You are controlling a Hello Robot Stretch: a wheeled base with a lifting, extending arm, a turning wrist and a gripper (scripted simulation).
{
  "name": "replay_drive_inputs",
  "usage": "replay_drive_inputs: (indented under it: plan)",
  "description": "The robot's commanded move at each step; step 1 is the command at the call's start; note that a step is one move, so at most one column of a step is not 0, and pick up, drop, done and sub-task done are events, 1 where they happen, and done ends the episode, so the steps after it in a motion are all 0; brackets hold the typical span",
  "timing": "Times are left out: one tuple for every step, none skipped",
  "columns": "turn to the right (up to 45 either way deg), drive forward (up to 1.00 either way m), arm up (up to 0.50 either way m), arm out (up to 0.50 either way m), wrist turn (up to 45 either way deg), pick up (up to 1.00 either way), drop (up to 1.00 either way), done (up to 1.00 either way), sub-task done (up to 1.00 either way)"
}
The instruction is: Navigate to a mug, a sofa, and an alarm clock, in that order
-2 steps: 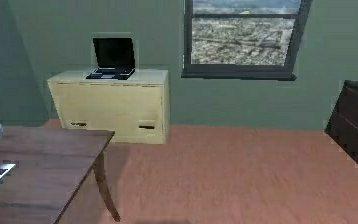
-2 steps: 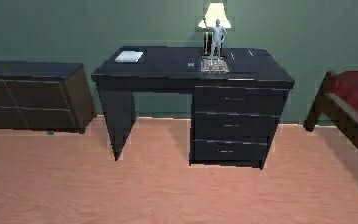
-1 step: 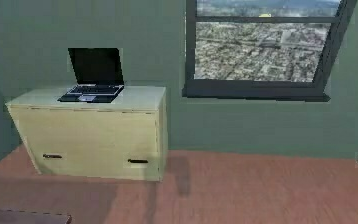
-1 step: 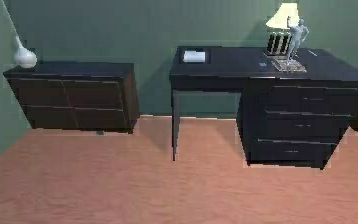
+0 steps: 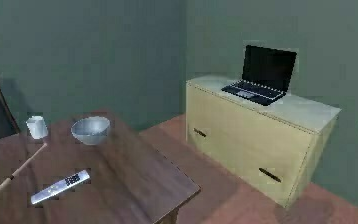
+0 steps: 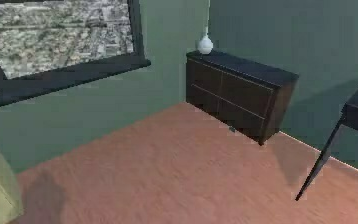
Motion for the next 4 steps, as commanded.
replay_drive_inputs:
  plan:
    - [-36.0, 0.00, 0.00, 0.00, 0.0, 0.00, 0.00, 0.00, 0.00]
    - [0.0, 0.00, 0.00, 0.00, 0.0, 0.00, 0.00, 0.00, 1.00]
    - [-45.0, 0.00, 0.00, 0.00, 0.0, 0.00, 0.00, 0.00, 0.00]
    - [-45.0, 0.00, 0.00, 0.00, 0.0, 0.00, 0.00, 0.00, 0.00]
